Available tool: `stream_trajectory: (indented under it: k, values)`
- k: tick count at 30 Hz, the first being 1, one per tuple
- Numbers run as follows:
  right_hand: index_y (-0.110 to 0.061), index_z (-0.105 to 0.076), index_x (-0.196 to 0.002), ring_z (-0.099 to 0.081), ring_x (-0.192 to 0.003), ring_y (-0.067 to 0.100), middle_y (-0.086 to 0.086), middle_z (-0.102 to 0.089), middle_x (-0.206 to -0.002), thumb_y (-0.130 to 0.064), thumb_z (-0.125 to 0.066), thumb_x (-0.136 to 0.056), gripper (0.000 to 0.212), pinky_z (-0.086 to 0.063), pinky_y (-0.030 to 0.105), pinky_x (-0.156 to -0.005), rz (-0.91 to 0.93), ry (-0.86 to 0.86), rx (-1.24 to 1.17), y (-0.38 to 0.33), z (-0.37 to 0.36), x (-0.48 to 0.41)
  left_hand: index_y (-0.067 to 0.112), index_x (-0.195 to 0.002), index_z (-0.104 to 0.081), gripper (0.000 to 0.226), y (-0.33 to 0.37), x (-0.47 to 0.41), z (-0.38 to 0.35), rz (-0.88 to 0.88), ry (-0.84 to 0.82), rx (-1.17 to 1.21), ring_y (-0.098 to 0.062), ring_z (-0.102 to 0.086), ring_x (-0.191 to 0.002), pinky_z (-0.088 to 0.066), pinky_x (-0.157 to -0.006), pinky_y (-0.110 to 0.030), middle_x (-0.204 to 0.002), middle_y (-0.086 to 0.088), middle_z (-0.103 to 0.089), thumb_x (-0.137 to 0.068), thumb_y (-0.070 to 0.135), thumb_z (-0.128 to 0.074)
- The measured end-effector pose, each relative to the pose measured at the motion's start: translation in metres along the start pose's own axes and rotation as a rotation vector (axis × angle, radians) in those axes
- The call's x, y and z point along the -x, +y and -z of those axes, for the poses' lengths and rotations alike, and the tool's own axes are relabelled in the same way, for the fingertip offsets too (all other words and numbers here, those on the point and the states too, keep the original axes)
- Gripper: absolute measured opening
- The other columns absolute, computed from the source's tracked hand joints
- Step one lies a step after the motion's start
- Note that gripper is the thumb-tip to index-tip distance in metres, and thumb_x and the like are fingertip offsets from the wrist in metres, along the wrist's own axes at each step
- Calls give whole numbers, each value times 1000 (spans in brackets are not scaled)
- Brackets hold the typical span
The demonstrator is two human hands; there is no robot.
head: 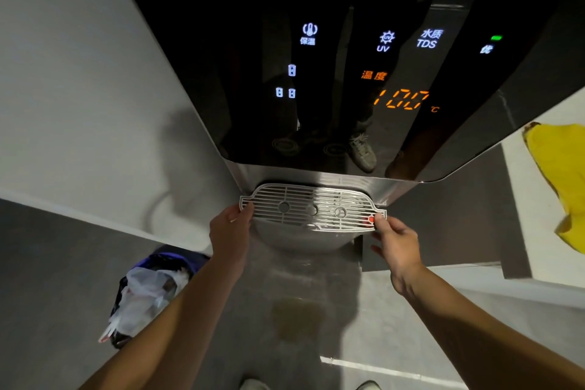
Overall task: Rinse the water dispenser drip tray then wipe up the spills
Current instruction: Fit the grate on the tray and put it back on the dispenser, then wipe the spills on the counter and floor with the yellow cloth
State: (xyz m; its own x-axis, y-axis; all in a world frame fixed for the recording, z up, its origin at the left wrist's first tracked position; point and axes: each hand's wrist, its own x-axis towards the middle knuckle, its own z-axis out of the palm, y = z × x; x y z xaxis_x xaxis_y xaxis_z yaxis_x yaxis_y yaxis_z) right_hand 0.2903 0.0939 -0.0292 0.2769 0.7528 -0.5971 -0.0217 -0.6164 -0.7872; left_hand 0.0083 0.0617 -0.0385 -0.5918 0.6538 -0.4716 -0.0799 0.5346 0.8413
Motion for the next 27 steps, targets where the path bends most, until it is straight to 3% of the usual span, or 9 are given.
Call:
stream_trajectory:
  k: [3,6,10,14,16,20,23,25,27]
  values:
    - [-17,-75,-116,-67,-100,20,1,-76,-104,-29,-60,-104,23,-56,44,-93,-10,-14,14,-2,2,-3,5,-85,-74,24,2,-5,-2,3,-10,-19,-35,-68,-84,-57,-87,-50,-86,-21,-73,-97,25,-68]
    - [-17,-75,-120,-67,-108,25,2,-76,-109,-31,-60,-104,26,-56,48,-95,-19,-22,29,-2,3,-6,24,-79,-69,19,6,-8,-4,-7,-33,-60,-18,-63,-73,-55,-86,-44,-77,1,-69,-97,27,-68]
    - [-20,-69,-132,-62,-120,29,3,-72,-125,-37,-56,-105,34,-54,52,-103,-41,-31,113,-9,4,0,24,-82,-67,19,12,-9,-3,-4,-54,-171,-28,-64,-87,-56,-94,-52,-83,-2,-67,-100,31,-64]
    - [-18,-50,-145,-56,-129,33,10,-57,-145,-35,-57,-105,44,-50,54,-108,-27,-101,313,-33,10,31,10,-122,-65,37,33,8,7,-43,-109,-468,-28,-60,-101,-44,-83,-36,-109,-8,-62,-101,40,-62]
    - [-23,-54,-134,-61,-114,26,8,-62,-133,-26,-61,-102,33,-54,43,-98,52,-198,464,-52,22,62,12,-134,-57,47,50,31,15,-25,-89,-439,-29,-58,-111,-42,-85,-36,-118,-5,-57,-97,39,-68]
    - [-32,-76,-99,-67,-84,4,-7,-77,-94,-19,-69,-95,16,-54,30,-83,232,-380,604,-92,72,129,31,-104,-60,12,93,95,25,-130,-237,-413,-31,-67,-104,-55,-87,-47,-109,-3,-70,-96,28,-67]
    - [-32,-75,-80,-69,-79,0,-15,-77,-81,-10,-68,-92,27,-52,20,-79,519,-204,636,-139,114,142,25,-126,-65,32,122,145,30,-260,-397,-541,-22,-70,-91,-57,-86,-43,-100,-3,-75,-95,31,-68]
    - [-26,-74,-94,-69,-88,12,-6,-75,-93,-9,-64,-95,20,-53,29,-83,735,14,663,-169,142,124,21,-128,-68,31,138,175,25,-369,-452,-639,-17,-71,-92,-56,-86,-37,-102,0,-76,-97,28,-69]
    - [-17,-71,-118,-64,-107,35,12,-70,-116,-21,-58,-98,25,-49,43,-95,841,115,906,-186,171,92,20,-125,-70,28,153,203,14,-454,-519,-661,-15,-73,-94,-58,-86,-35,-104,2,-77,-98,27,-70]
